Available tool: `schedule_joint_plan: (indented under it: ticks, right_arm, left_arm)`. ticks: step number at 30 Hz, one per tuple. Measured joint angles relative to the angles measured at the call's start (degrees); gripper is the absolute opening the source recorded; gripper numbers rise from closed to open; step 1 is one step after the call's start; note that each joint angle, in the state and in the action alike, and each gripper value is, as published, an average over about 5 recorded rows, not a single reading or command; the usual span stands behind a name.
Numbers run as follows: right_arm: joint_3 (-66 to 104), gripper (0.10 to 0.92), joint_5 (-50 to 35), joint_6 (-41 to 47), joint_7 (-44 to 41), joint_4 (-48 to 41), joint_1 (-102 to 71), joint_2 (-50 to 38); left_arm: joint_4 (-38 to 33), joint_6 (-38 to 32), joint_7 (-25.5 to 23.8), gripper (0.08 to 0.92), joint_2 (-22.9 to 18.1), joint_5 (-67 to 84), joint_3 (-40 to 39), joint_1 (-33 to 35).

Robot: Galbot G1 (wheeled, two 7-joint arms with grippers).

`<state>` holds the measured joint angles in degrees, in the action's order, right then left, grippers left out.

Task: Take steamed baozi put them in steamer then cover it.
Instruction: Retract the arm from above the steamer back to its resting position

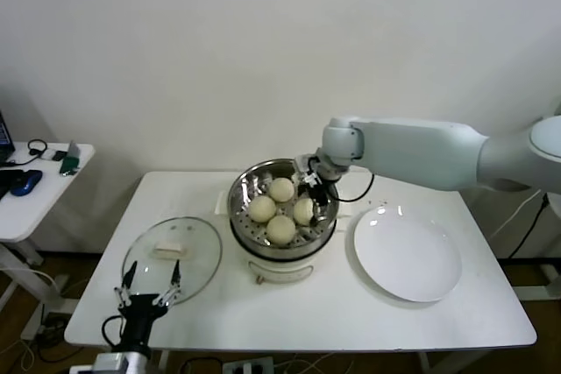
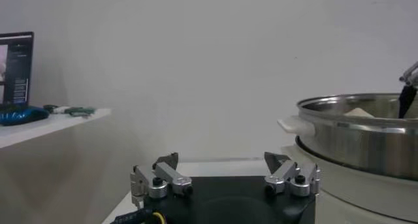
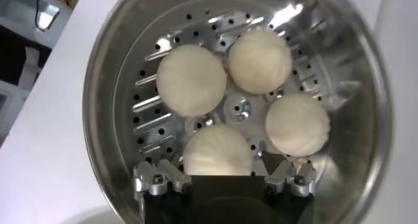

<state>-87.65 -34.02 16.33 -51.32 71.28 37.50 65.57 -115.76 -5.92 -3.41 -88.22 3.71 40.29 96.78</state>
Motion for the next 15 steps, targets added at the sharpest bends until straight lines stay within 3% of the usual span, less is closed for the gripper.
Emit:
schedule_joint_plan:
  ticks: [7,15]
  right_arm:
    - [5.09,0.823,-4.66,0.11,1.04,2.06,2.78,-5.22]
    - [19.36,0.823,-8.49,0.69,15.13,5.7,-3.71,-14.27]
  left_arm:
    - [-0.44,-0.17,-0.27,0.823,0.41,0.15,-0.06,0.13]
    - [0.17,-0.5,-0.14,0.823,0.82,0.25,-0.7,-0.91]
